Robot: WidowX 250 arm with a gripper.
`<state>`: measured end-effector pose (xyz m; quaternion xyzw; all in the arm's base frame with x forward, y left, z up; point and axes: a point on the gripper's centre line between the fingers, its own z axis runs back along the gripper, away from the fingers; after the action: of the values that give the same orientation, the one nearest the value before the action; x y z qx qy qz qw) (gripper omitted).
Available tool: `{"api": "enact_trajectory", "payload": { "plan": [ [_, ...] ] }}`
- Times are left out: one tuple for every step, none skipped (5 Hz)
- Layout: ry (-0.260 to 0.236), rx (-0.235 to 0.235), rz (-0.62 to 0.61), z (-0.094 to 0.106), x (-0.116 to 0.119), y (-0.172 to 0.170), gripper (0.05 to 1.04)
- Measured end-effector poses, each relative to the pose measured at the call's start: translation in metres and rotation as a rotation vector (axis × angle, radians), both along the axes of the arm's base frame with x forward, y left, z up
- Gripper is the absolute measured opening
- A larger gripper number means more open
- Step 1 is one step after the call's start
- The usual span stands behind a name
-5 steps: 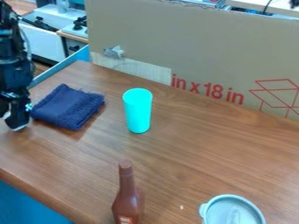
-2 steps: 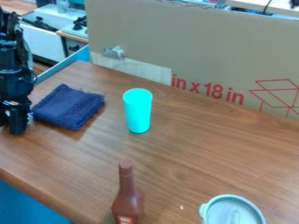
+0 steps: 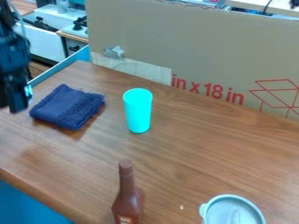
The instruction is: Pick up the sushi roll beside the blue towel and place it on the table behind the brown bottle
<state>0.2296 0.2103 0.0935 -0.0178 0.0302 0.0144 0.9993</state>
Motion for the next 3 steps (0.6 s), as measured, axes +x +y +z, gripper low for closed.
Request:
{"api": "enact_trajectory", "payload": {
  "plan": [
    [-0.026,0.040,-0.095,0.033,-0.006,-0.050,0.584],
    [0.008,0.041,-0.190,0.032,-0.002,-0.100,0.584],
    [0.000,0.051,-0.259,0.016,0.006,-0.149,0.584]
  ]
}}
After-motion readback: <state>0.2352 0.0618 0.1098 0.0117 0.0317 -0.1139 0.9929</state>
